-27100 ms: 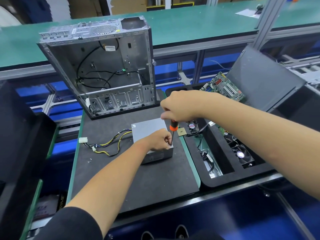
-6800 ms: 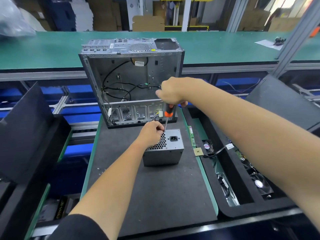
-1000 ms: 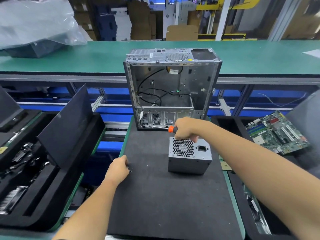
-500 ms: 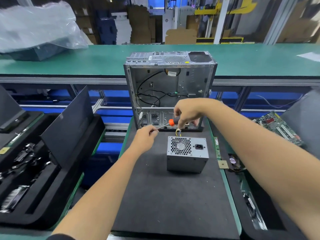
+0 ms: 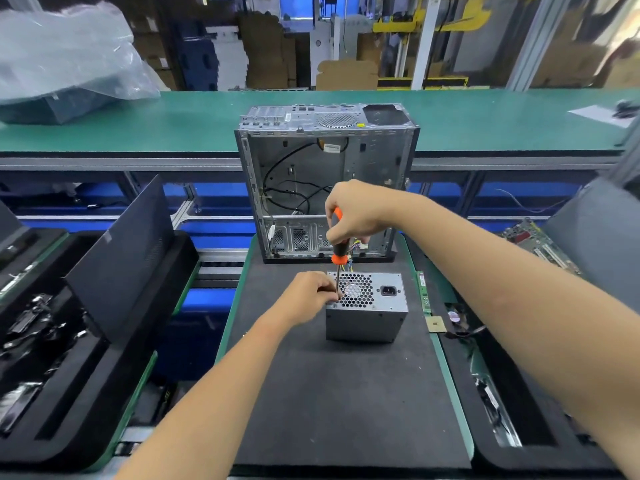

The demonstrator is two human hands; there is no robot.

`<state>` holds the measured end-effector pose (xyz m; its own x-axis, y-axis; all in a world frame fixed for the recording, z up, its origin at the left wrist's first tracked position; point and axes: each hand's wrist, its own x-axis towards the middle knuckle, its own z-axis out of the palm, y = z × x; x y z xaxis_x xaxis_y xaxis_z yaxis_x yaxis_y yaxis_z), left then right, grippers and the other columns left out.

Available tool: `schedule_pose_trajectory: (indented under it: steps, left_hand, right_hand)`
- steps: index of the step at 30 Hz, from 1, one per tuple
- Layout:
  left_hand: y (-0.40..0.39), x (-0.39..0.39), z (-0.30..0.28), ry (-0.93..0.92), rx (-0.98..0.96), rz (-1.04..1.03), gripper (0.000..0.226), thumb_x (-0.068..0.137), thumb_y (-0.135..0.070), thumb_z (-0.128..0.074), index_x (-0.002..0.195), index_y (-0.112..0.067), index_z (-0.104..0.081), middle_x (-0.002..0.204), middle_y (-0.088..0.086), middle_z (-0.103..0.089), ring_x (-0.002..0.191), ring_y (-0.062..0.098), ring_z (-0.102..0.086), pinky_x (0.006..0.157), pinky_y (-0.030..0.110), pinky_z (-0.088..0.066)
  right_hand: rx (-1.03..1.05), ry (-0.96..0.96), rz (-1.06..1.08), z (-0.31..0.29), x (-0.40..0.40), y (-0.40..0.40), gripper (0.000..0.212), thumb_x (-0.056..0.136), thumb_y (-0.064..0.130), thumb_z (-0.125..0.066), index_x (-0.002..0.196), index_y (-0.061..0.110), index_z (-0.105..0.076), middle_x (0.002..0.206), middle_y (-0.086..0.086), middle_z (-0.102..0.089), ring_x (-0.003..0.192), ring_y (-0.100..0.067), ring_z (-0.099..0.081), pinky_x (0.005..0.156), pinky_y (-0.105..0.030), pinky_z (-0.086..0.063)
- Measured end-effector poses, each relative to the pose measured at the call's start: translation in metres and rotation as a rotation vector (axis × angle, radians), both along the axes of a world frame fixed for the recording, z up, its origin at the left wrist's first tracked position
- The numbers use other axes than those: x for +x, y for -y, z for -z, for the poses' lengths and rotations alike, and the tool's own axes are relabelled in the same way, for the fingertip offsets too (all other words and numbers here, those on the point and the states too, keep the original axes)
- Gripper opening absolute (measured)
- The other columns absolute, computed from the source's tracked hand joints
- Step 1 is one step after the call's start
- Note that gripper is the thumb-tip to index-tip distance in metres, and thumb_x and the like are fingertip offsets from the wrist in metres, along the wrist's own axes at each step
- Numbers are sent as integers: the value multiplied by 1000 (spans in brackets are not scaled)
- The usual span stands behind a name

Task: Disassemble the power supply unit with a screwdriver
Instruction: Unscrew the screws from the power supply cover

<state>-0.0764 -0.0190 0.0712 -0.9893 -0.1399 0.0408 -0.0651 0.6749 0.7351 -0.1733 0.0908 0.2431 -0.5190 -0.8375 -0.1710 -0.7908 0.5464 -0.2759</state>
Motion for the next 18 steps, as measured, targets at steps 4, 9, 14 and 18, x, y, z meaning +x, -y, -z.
schedule_pose_trajectory:
  steps: [4,9,14,18]
  left_hand:
    - [1,5,7,-8,40,-27,11,86,-5,-65,81,-12,-72,83,-8,-63,78,6,-62,79,15,-49]
    - [-2,5,8,-21,55,-20,9,85,-6,-66,83,-9,-75,84,-7,-62,75,2,-61,75,11,-47]
    - [-3,5,8,-17,38,-29,10,87,-5,-65,84,-7,-74,87,-1,-63,81,13,-63,81,23,-51]
    - [-3,4,9,-6,34,-34,12,88,-4,-63,82,-9,-73,83,-5,-59,80,12,-60,79,19,-49]
  right_hand:
    - [-7,-35,-9,8,2,4,16,73,26,-66,76,10,-65,59,-9,-70,52,-19,-68,45,-18,-39]
    - [-10,-40,-20,8,0,5,18,73,27,-69,76,10,-66,66,-7,-70,57,-23,-70,50,-24,-48]
    - [-22,-48,-24,9,2,3,14,73,25,-68,74,11,-65,64,-11,-71,57,-23,-69,50,-22,-45]
    - [-25,-23,-37,8,3,-2,11,75,23,-67,70,13,-64,50,-7,-66,46,-18,-64,51,-24,-50]
